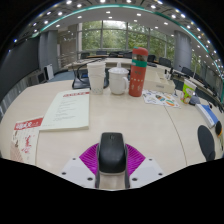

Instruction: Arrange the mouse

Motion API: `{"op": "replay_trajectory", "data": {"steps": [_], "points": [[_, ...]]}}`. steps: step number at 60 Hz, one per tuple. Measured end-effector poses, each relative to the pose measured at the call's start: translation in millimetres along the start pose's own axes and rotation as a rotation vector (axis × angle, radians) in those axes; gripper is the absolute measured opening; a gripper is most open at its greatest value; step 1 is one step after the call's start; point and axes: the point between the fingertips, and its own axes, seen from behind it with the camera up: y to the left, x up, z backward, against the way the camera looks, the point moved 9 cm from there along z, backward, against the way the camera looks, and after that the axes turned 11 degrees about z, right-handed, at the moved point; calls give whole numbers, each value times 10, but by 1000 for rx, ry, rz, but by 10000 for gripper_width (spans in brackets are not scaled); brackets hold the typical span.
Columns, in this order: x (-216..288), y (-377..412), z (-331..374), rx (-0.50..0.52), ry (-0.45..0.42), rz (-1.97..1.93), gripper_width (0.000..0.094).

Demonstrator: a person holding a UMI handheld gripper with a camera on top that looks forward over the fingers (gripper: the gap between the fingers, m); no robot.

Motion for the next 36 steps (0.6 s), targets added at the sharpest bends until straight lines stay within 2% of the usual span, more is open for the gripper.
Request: {"op": "replay_trajectory", "data": {"steps": [5, 13, 23, 29, 36], "points": [[80, -48, 82, 6, -21, 23, 317], [464, -311, 498, 24, -127, -4, 318], [927, -1249, 1251, -8, -271, -57, 315], [897, -2081, 1486, -72, -291, -71, 315], [525, -3017, 1432, -150, -234, -85, 313]]}}
